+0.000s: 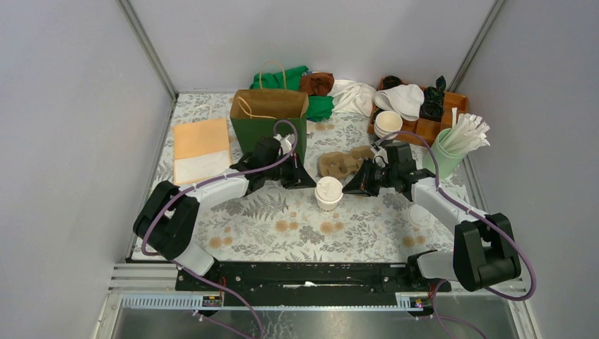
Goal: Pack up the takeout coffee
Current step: Adjust the cup lid on the coffee cup.
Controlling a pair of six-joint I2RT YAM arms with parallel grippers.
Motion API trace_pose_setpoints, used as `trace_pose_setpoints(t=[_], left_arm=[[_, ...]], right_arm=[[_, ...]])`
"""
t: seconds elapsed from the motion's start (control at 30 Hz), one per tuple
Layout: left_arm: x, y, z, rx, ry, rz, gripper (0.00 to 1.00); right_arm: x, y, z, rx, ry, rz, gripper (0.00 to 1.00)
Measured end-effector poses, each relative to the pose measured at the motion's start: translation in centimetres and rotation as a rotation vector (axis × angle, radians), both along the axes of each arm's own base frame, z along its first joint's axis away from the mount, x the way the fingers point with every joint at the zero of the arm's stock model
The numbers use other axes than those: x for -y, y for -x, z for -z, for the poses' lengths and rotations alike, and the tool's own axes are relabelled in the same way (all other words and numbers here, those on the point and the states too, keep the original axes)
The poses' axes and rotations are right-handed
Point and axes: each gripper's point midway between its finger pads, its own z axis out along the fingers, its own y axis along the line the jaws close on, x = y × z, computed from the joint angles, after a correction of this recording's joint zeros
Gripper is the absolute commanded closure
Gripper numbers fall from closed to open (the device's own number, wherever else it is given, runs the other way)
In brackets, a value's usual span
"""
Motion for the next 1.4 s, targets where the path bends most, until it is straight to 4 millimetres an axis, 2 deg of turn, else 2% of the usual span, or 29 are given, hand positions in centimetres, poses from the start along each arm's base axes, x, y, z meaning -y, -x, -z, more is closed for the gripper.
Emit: trace_pose_setpoints(t=[0.53, 0.67, 0.87, 0.97, 1.1, 1.23, 1.4], left_arm=[[0.4, 0.0, -0.2, 0.030, -0.054, 0.005, 0.89], [0.3, 0.1, -0.5, 0.025, -0.094, 0.006, 0.87], [0.2, -0.3, -1.2, 0.035, -0.124, 0.002, 0.79], [-0.1, -0.3, -1.3, 0.035, -0.138, -0.006, 0.78], [-0.1, -0.3, -1.8, 0.049, -0.137, -0.005, 0.79], [0.1, -0.7, -2.5, 0.068, -0.135, 0.002, 0.78], [0.5, -2.2, -4.1, 0.113, -0.119, 0.008, 0.77]], right_arm=[[0.6, -0.5, -0.6, 0.010, 0.064, 0.007, 0.83], [0.8, -1.2, -1.5, 0.018, 0.087, 0.020, 0.77], [0.7, -2.3, -3.5, 0.061, 0.097, 0.021, 0.53], [1.0, -2.4, -3.8, 0.070, 0.119, 0.021, 0.55], [1.5, -1.5, -4.1, 0.075, 0.128, 0.036, 0.63], [2.0, 0.9, -4.2, 0.075, 0.099, 0.074, 0.60], [1.8, 3.3, -1.9, 0.007, 0.057, 0.119, 0.61]])
